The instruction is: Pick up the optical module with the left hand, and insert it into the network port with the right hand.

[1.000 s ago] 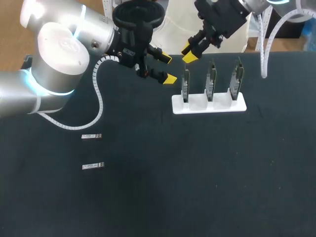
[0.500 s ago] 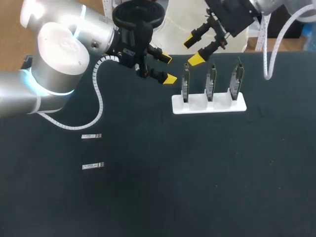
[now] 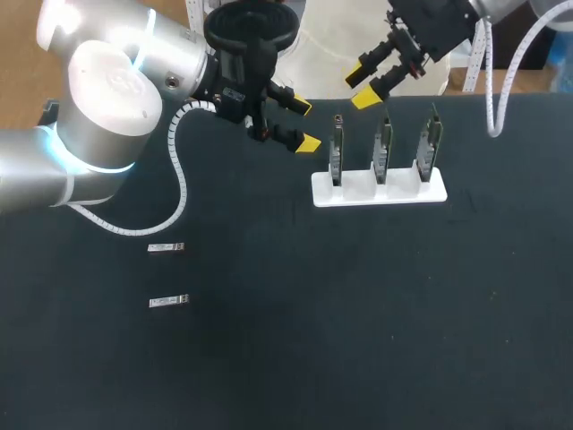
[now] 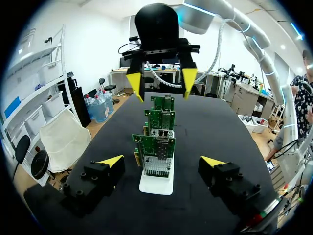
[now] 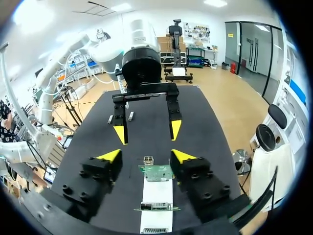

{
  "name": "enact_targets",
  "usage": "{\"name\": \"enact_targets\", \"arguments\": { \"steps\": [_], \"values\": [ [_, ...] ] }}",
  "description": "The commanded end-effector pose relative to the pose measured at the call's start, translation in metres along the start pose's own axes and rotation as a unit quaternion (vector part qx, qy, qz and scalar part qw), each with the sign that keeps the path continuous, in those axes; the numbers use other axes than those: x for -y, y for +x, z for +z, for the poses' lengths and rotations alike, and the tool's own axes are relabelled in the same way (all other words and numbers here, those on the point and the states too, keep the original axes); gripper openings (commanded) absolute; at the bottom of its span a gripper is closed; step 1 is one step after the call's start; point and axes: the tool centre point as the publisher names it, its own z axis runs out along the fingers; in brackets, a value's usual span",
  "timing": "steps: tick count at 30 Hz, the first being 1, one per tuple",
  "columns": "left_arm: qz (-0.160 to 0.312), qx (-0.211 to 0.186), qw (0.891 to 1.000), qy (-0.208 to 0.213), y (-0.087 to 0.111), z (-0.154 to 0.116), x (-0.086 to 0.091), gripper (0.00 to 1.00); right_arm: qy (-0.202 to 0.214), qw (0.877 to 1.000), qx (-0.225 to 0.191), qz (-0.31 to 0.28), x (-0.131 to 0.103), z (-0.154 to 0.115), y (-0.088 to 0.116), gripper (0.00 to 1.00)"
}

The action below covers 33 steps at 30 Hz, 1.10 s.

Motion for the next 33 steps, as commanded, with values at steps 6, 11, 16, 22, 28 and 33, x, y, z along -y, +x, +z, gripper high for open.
{"name": "enact_targets", "arguments": {
  "steps": [6, 11, 16, 22, 28, 33],
  "values": [
    [-0.001, -0.002, 1.0, -0.001, -0.001, 0.0, 0.0, 1.0, 0.013, 1.0, -0.003, 0.0, -0.004, 0.009, -0.001, 0.0],
    [-0.001, -0.002, 1.0, -0.001, -0.001, 0.0, 0.0, 1.0, 0.012, 1.0, -0.004, 0.003, 0.0, 0.015, -0.002, 0.0],
    [-0.001, -0.002, 1.0, -0.001, -0.001, 0.0, 0.0, 1.0, 0.009, 1.0, -0.006, 0.008, 0.003, 0.021, 0.001, 0.0],
    [-0.001, -0.002, 1.0, -0.001, -0.001, 0.0, 0.0, 1.0, 0.006, 1.0, -0.007, 0.012, 0.005, 0.025, 0.002, 0.0],
    [-0.001, -0.002, 1.0, -0.001, -0.001, 0.0, 0.0, 1.0, 0.003, 1.0, -0.01, 0.013, 0.007, 0.029, 0.002, 0.0],
    [-0.001, -0.002, 1.0, -0.001, -0.001, 0.0, 0.0, 1.0, 0.002, 1.0, -0.012, 0.016, 0.009, 0.032, 0.002, 0.0]
  ]
}}
